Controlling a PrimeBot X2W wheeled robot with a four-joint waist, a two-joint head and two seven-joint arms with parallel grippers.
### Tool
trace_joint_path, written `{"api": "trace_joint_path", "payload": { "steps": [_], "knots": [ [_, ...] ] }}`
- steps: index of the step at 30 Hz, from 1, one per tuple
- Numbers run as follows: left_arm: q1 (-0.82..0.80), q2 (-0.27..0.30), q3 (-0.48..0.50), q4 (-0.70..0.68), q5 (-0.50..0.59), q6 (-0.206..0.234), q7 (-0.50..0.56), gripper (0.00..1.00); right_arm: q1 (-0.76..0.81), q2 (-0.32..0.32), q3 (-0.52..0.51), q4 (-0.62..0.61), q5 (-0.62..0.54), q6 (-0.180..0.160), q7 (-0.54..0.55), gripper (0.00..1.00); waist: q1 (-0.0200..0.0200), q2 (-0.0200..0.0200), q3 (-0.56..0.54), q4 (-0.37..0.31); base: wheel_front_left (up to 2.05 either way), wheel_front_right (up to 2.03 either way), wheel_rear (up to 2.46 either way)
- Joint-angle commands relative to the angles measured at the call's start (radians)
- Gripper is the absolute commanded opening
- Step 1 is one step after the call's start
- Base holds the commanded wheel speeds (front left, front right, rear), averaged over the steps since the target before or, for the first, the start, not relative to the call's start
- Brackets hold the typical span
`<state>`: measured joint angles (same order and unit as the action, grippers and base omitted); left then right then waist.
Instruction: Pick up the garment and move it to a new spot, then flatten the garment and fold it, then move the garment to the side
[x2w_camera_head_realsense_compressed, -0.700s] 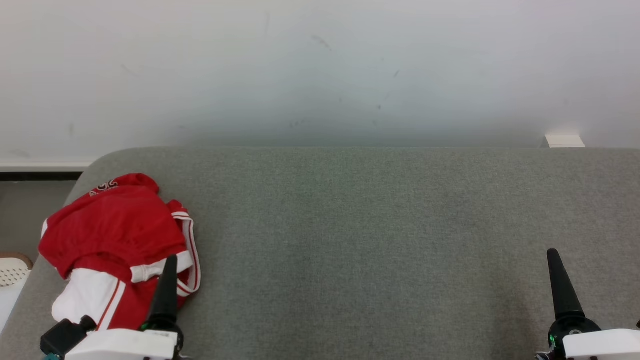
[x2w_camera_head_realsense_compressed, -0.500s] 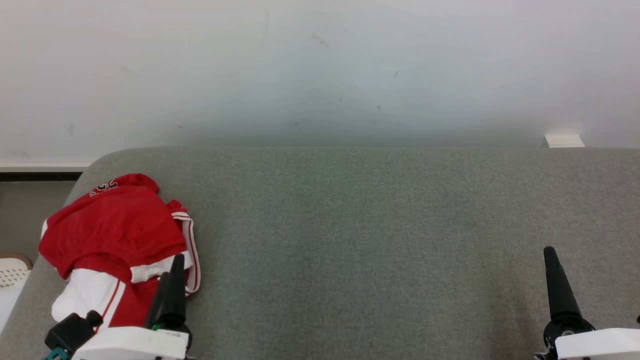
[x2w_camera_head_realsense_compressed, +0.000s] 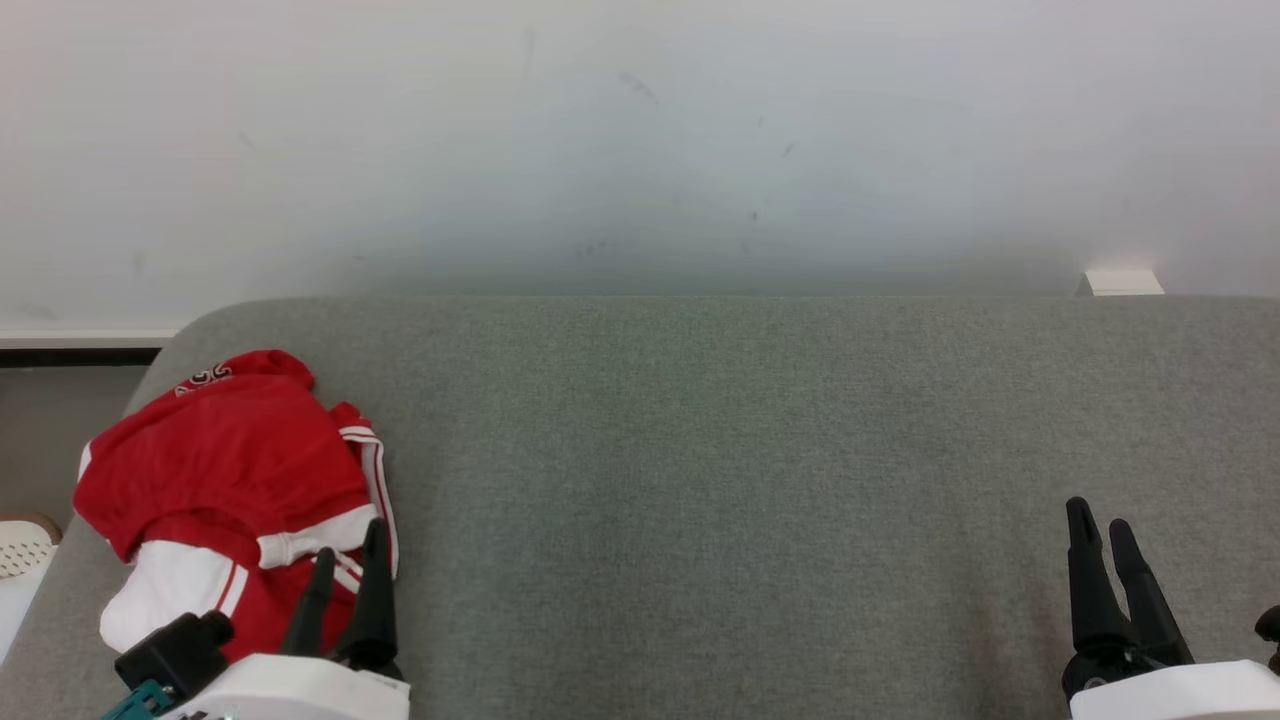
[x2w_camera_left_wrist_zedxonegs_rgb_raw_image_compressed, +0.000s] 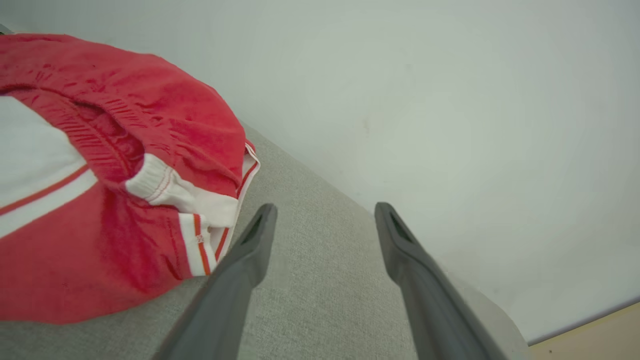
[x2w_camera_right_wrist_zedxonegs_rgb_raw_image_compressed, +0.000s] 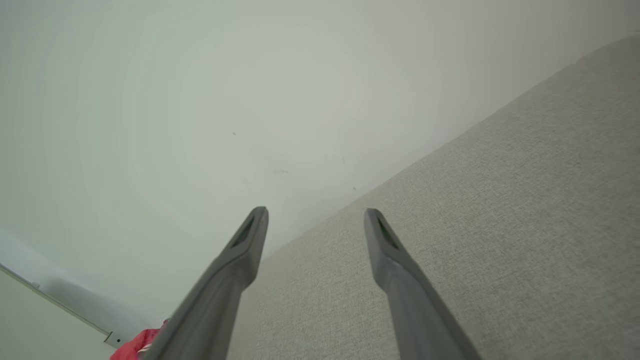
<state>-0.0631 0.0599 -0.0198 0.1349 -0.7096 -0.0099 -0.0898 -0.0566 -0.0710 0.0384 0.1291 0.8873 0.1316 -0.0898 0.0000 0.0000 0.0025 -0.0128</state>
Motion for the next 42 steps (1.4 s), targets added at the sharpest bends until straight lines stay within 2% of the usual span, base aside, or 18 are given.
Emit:
{"api": "trace_joint_path", "payload": {
  "steps": [1,12,25,33,42],
  "knots": [
    [-0.007,0.015,-0.005,-0.010,0.036,0.005,-0.010,1.00,-0.003,-0.005,0.003,-0.014,-0.036,-0.001,-0.010,1.00,0.0000,0.0000,0.000,0.000,0.00,0.00,0.00],
    [-0.007,0.037,-0.050,-0.014,0.168,0.057,-0.042,1.00,-0.004,0.010,-0.005,0.027,-0.217,-0.001,-0.042,1.00,0.0000,0.0000,-0.001,-0.004,0.00,0.00,0.00],
    [-0.010,0.055,-0.090,-0.007,0.296,0.089,-0.076,1.00,-0.008,0.019,-0.005,0.028,-0.335,-0.001,-0.076,1.00,0.0000,0.0000,-0.002,-0.008,0.00,0.00,0.00],
    [-0.008,0.054,-0.102,-0.022,0.363,0.105,-0.096,1.00,-0.002,0.020,0.005,0.034,-0.395,-0.001,-0.096,1.00,0.0000,0.0000,-0.004,-0.007,0.00,0.00,0.00],
    [-0.004,0.042,-0.093,-0.018,0.418,0.092,-0.116,1.00,-0.002,0.020,0.007,0.040,-0.461,-0.001,-0.117,1.00,0.0000,0.0000,-0.006,-0.009,0.00,0.00,0.00]
  ]
}}
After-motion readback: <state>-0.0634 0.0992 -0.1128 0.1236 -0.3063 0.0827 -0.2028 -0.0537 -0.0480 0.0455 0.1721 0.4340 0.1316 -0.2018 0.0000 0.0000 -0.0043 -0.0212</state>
